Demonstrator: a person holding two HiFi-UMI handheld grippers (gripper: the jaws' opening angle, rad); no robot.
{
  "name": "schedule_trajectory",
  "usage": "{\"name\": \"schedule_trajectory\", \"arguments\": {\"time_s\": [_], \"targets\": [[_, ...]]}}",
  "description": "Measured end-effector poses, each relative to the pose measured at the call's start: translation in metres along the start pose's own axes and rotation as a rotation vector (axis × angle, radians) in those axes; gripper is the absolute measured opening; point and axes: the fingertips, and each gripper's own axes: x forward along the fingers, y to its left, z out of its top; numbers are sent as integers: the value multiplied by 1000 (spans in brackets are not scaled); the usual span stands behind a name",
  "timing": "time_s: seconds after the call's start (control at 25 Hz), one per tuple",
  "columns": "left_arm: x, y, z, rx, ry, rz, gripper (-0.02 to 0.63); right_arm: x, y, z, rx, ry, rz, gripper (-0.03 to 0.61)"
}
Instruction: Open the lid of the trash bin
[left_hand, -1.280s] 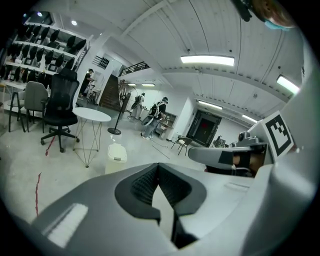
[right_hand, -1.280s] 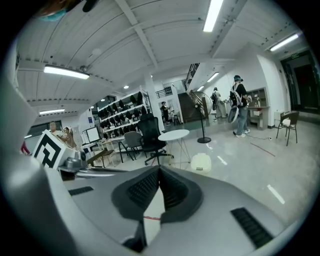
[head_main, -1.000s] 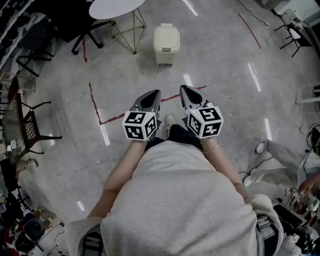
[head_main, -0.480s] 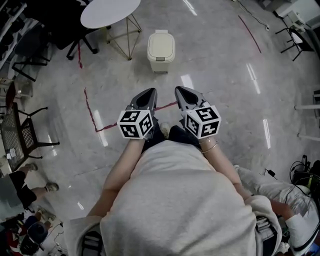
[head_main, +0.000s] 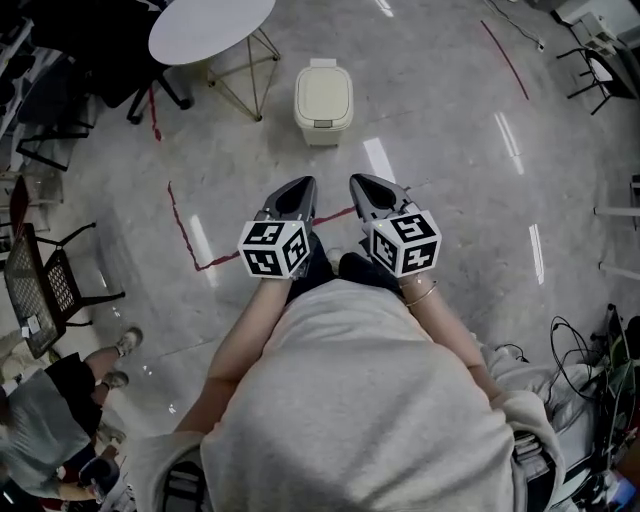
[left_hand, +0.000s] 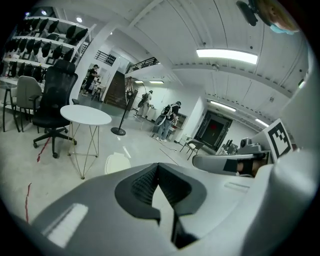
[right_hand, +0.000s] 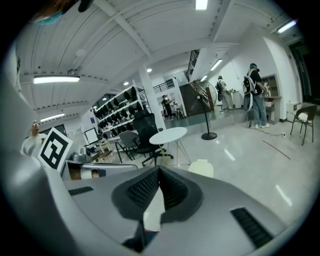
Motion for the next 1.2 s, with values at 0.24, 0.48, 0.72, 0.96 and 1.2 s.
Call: {"name": "schedule_trajectory", "arguments": {"time_s": [0.24, 0.48, 0.72, 0.96, 1.2], "targets": [[44, 40, 40, 11, 42, -44, 8, 61, -21, 32, 15, 14, -38, 8], [83, 79, 78, 21, 100, -104, 8, 119, -33, 63, 41, 28, -69, 8], [108, 116, 95, 7, 160, -167, 8, 164, -46, 79, 70, 41, -119, 8], [122, 140, 91, 4, 217, -190, 8, 185, -53, 81, 108, 48, -147, 8], [129, 154, 87, -27, 236, -186, 8, 197, -60, 75, 123, 83, -134, 8]]}}
